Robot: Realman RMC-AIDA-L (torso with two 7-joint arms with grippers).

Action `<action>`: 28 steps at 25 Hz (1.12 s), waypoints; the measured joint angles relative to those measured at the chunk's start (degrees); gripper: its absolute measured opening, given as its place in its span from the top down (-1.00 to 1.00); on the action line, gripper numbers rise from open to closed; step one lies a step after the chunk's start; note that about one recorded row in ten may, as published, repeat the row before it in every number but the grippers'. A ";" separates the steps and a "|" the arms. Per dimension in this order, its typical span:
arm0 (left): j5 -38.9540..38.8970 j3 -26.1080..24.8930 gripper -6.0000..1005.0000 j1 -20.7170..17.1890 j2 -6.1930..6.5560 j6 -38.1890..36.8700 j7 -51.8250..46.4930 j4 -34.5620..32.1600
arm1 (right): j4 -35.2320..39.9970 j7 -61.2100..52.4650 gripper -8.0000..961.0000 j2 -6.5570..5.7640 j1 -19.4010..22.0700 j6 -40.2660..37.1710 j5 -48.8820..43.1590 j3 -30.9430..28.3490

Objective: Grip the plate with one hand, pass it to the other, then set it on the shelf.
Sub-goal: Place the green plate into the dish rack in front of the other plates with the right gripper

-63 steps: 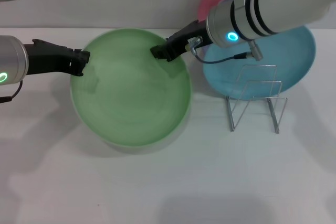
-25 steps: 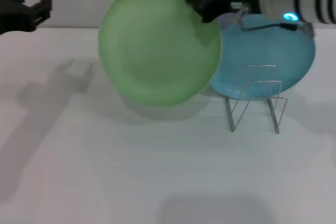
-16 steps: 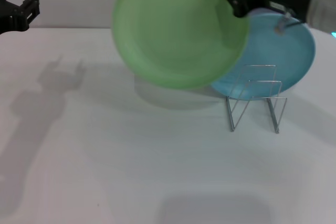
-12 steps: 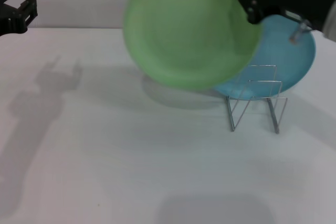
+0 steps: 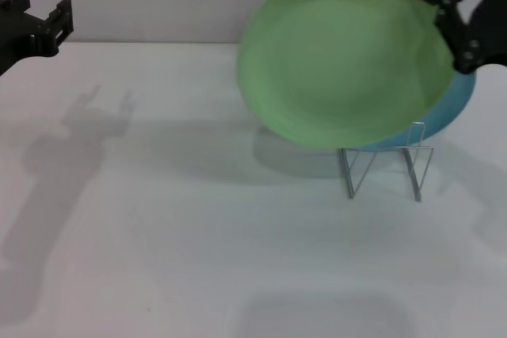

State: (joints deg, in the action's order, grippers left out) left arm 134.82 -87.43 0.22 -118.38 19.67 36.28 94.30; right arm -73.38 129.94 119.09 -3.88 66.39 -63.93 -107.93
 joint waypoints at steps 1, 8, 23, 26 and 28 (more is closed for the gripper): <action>0.00 0.02 -0.07 0.07 0.00 0.03 -0.04 -0.05 | 0.00 0.00 0.90 0.00 0.00 0.00 0.00 0.00; 0.01 0.83 -0.07 0.83 0.04 0.40 -0.19 -1.18 | 3.56 4.68 0.90 0.08 0.11 2.64 0.35 -3.23; 0.00 2.95 -0.07 1.73 0.09 0.77 -0.25 -2.65 | 6.92 6.53 0.90 -0.34 -2.40 9.11 -4.55 -12.73; 0.00 3.46 -0.07 1.73 0.09 0.80 -0.25 -2.77 | 7.28 7.49 0.90 -0.39 -2.95 9.73 -5.50 -13.92; 0.00 3.93 -0.07 1.72 0.09 0.82 -0.25 -2.83 | 7.74 7.86 0.90 -0.38 -3.33 9.94 -5.56 -14.79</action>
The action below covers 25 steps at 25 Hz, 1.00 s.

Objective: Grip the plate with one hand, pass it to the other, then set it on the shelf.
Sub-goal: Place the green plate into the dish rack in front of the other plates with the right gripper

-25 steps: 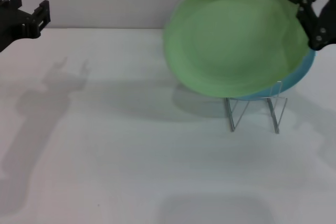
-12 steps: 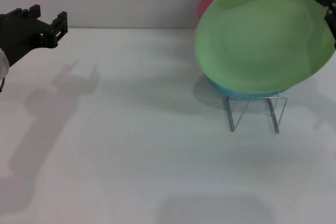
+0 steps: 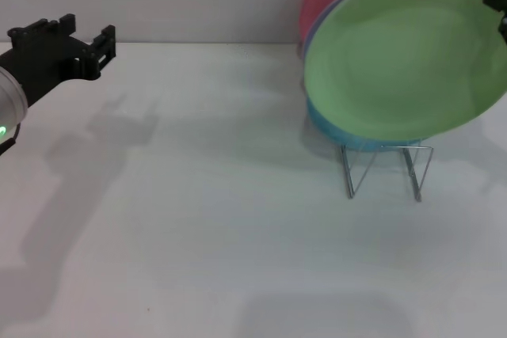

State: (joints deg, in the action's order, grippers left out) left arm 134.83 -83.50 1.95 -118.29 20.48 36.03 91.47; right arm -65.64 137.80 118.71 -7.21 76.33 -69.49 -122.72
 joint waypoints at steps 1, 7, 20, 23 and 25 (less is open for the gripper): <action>0.00 0.15 -0.07 0.02 0.00 0.00 0.00 -0.01 | 0.33 0.04 0.90 0.02 -0.24 0.18 0.00 -0.48; 0.00 0.73 -0.07 0.53 -0.02 0.03 0.00 0.00 | 3.02 2.24 0.90 0.03 -1.84 1.81 -0.30 -2.63; 0.00 1.46 -0.07 1.14 -0.09 0.18 0.01 -0.26 | 6.64 3.96 0.90 -0.07 -3.31 1.80 -3.25 -4.47; 0.00 1.62 -0.07 1.37 -0.09 0.18 0.01 -0.39 | 7.93 4.52 0.90 -0.06 -3.72 1.81 -3.57 -4.85; 0.00 1.68 -0.07 1.60 -0.11 0.18 0.01 -0.46 | 8.65 4.61 0.90 -0.05 -3.86 1.81 -3.74 -4.89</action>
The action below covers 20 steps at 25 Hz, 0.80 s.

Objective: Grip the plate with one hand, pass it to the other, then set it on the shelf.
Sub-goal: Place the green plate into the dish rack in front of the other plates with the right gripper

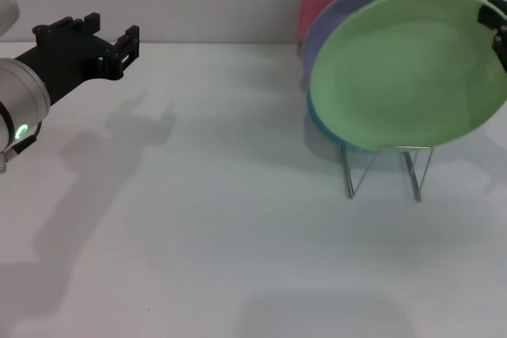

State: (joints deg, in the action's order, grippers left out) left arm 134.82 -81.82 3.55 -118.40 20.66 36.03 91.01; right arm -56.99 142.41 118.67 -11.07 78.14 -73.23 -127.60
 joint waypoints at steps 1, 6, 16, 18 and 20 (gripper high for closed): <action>0.00 0.00 -0.07 0.16 -0.02 0.00 0.00 -0.10 | 0.29 0.10 0.90 0.04 -0.01 0.00 -0.11 -0.01; 0.00 0.21 -0.07 0.72 -0.07 -0.14 -0.04 -0.79 | 3.08 0.43 0.90 0.33 -0.11 -0.20 -0.25 -0.11; 0.00 0.20 -0.07 2.06 0.05 -0.11 -0.07 -2.07 | 9.72 0.54 0.58 0.42 0.04 -0.36 -0.18 -0.08; 0.00 0.21 -0.07 2.27 0.09 -0.10 -0.05 -2.28 | 9.77 0.43 0.52 0.46 0.34 0.83 -0.03 -0.07; 0.00 0.20 -0.07 2.55 0.10 -0.09 -0.05 -2.58 | 9.72 -0.36 0.45 0.50 0.70 2.83 0.32 -0.20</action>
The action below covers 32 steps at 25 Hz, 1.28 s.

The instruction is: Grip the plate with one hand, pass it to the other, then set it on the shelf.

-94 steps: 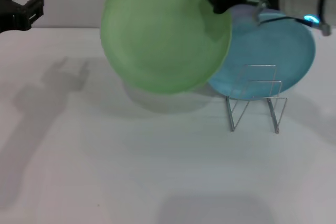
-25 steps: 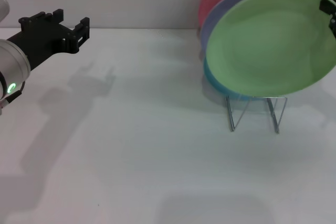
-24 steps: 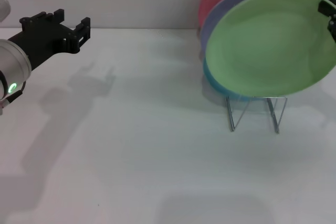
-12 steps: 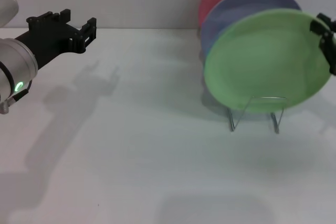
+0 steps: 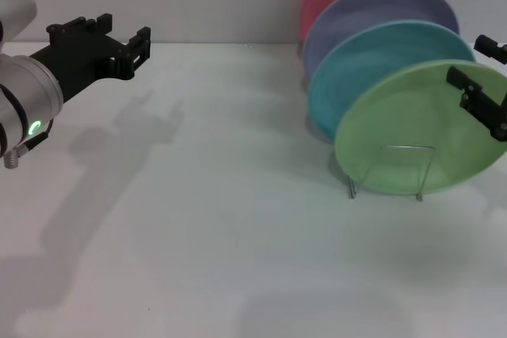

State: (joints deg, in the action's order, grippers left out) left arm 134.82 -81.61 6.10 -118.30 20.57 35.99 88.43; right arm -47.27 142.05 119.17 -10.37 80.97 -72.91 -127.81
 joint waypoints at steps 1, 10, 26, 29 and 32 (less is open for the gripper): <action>0.00 -0.02 -0.07 0.10 0.00 0.00 0.02 -0.15 | -0.03 -0.39 0.42 0.01 0.19 0.94 0.21 -0.16; 0.21 -0.25 -0.07 -0.33 0.00 -0.83 0.42 0.00 | 5.61 -1.32 -0.15 0.35 1.62 13.51 18.66 -2.26; 0.58 19.08 -0.07 7.08 -0.31 -99.60 -19.04 -56.37 | 29.11 6.84 -0.22 0.71 2.10 3.48 65.79 -1.98; 0.59 20.72 -0.07 11.58 -0.36 -108.83 -25.68 -69.30 | 29.83 7.39 -0.23 0.71 2.08 2.42 65.85 -1.65; 0.30 20.62 -0.07 13.39 -0.33 -112.39 -30.26 -81.31 | 30.29 7.50 -0.23 0.71 2.07 2.31 65.76 -1.59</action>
State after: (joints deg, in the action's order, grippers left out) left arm 135.12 -60.99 19.49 -118.64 -91.82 5.73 7.12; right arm -16.98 149.55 119.88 -8.30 83.28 -7.15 -129.40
